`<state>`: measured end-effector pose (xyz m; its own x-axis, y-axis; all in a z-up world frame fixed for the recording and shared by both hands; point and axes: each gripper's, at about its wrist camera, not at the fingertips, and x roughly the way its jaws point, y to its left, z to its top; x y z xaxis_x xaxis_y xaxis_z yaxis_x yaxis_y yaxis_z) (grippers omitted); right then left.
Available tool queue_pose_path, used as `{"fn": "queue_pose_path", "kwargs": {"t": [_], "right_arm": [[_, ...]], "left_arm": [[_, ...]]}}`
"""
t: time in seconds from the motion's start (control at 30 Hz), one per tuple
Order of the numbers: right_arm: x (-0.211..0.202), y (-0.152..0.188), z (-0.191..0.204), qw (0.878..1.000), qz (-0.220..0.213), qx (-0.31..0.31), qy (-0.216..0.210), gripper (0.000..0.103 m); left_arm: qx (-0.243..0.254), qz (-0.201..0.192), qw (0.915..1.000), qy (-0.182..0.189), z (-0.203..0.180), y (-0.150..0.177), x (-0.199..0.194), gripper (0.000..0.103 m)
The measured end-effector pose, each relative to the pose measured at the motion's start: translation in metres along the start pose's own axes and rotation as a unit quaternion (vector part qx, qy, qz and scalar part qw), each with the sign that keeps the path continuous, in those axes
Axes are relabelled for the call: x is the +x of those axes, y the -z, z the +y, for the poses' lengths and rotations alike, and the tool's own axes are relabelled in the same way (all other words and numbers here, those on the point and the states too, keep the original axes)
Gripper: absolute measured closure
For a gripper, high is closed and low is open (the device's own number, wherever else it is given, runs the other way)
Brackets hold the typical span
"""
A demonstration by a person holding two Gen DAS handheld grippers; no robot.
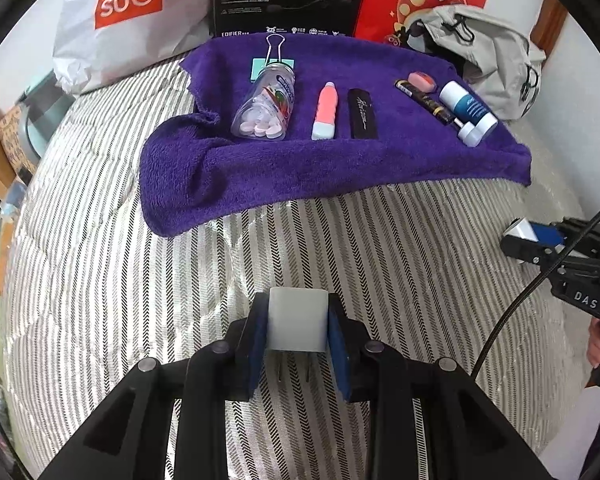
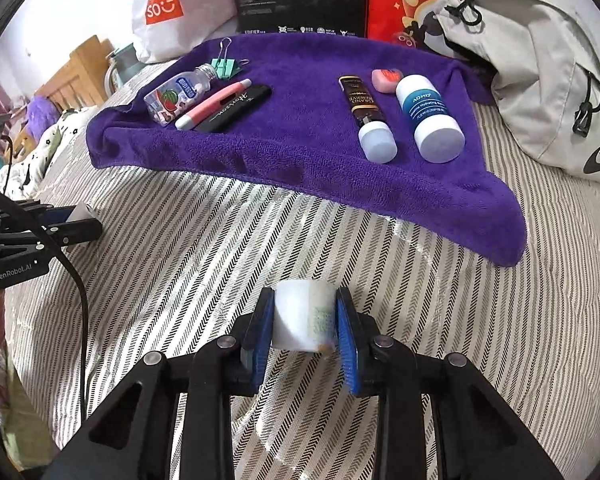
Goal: Organize rigid objects
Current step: 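Lift the plug adapter with the left gripper while the right grasps and lifts the tape roll, then set the tape roll on the purple towel with the right gripper while the left carries the adapter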
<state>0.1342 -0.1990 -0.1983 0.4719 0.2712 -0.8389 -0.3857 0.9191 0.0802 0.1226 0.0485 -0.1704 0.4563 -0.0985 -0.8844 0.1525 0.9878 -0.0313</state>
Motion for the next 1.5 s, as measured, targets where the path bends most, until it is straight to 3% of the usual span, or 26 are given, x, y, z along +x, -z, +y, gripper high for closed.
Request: {"fn": "queue_pose_path", "kwargs": {"t": [0.1, 0.2, 0.3, 0.6, 0.77, 1.07, 1.5], "right_arm": [[-0.001, -0.001, -0.004, 1.000, 0.004, 0.004, -0.020, 0.074], [-0.005, -0.003, -0.014, 0.998, 0.006, 0.024, -0.058, 0.074], [-0.017, -0.004, -0.018, 0.998, -0.005, 0.016, -0.056, 0.074], [-0.042, -0.018, -0.027, 0.996, -0.037, 0.007, -0.084, 0.074], [-0.043, -0.044, -0.031, 0.995, -0.051, 0.000, -0.085, 0.074], [-0.010, -0.099, -0.030, 0.995, -0.052, -0.013, -0.087, 0.074], [0.043, -0.115, -0.023, 0.997, -0.004, -0.024, -0.069, 0.074]], "left_arm": [[0.004, -0.003, 0.9999, -0.009, -0.003, 0.001, 0.000, 0.076], [-0.023, -0.001, 0.9995, 0.021, 0.006, -0.001, 0.000, 0.077], [-0.041, -0.003, 0.9979, 0.049, 0.013, -0.003, -0.004, 0.077], [-0.032, -0.025, 0.9968, 0.069, 0.003, -0.026, -0.023, 0.077], [-0.017, -0.034, 0.9968, 0.070, -0.007, -0.050, -0.025, 0.077], [-0.011, -0.044, 0.9966, 0.069, 0.001, -0.078, -0.026, 0.077], [-0.032, -0.045, 0.9956, 0.075, 0.022, -0.092, -0.014, 0.077]]}}
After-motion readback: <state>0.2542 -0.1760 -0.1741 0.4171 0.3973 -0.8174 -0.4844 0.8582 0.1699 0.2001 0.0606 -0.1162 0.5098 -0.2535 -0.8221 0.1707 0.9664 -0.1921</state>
